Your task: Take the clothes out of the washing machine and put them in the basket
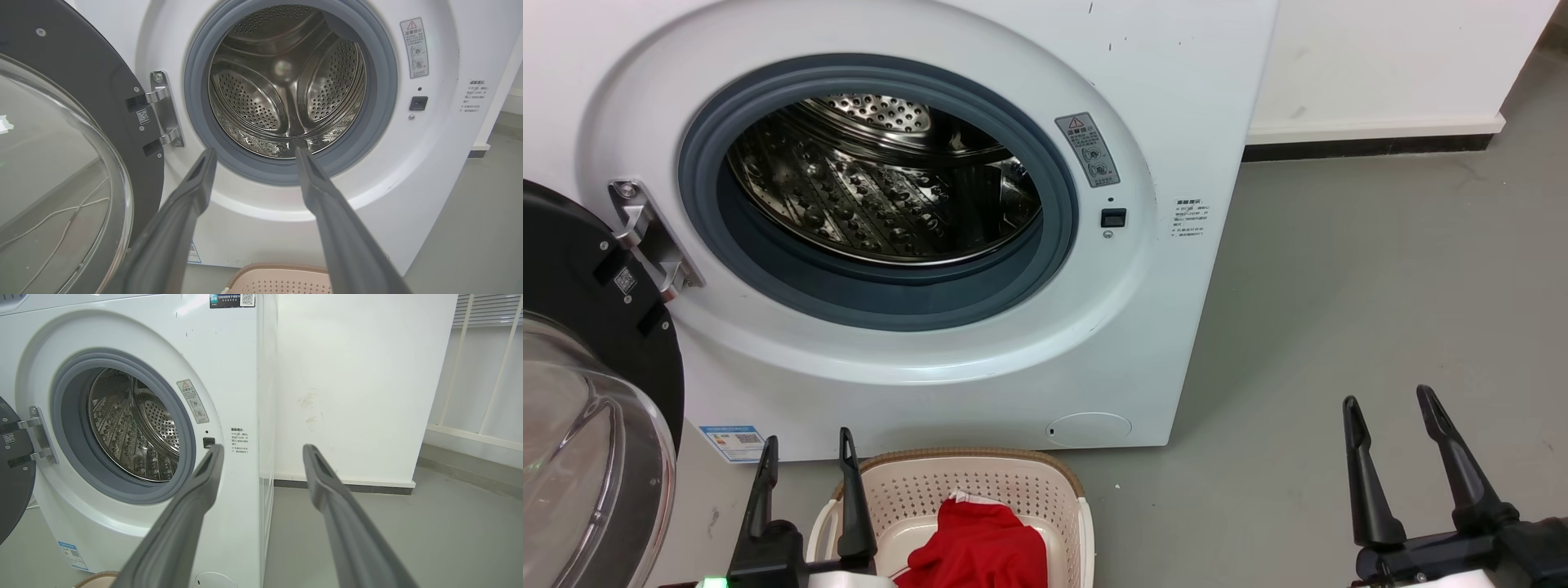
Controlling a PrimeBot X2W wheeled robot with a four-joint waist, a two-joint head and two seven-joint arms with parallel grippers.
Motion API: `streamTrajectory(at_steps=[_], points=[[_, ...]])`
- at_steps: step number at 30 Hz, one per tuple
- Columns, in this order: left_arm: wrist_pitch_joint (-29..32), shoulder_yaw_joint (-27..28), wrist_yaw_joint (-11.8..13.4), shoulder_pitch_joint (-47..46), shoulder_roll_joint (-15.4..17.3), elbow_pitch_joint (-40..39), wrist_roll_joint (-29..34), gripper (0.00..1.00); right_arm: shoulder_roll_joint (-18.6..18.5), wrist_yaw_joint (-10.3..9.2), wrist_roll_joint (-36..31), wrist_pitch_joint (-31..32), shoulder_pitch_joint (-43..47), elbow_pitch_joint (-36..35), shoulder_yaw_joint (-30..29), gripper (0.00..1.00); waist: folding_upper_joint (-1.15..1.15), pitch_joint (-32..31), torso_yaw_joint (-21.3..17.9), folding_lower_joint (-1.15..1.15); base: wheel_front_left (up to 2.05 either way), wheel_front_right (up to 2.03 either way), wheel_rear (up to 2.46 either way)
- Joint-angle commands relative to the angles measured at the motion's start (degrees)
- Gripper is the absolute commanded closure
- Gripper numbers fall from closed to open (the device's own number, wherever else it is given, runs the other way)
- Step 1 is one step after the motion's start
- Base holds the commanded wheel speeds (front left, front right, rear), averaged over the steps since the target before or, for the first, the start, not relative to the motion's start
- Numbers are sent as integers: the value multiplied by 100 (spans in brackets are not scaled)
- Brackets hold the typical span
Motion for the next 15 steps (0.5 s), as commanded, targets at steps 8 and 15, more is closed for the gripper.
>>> streamTrajectory(at_steps=[8, 15], points=[[-14, -9, 33, 67, -15, 50, 74, 0, 1, -2, -46, -13, 56, 36, 22, 0, 0, 9, -7, 0, 0, 0, 0], [31, -16, 29, 33, -4, 199, 24, 100, 1, 0, -20, 9, 12, 171, 28, 100, 0, 16, -8, 0, 0, 0, 0]])
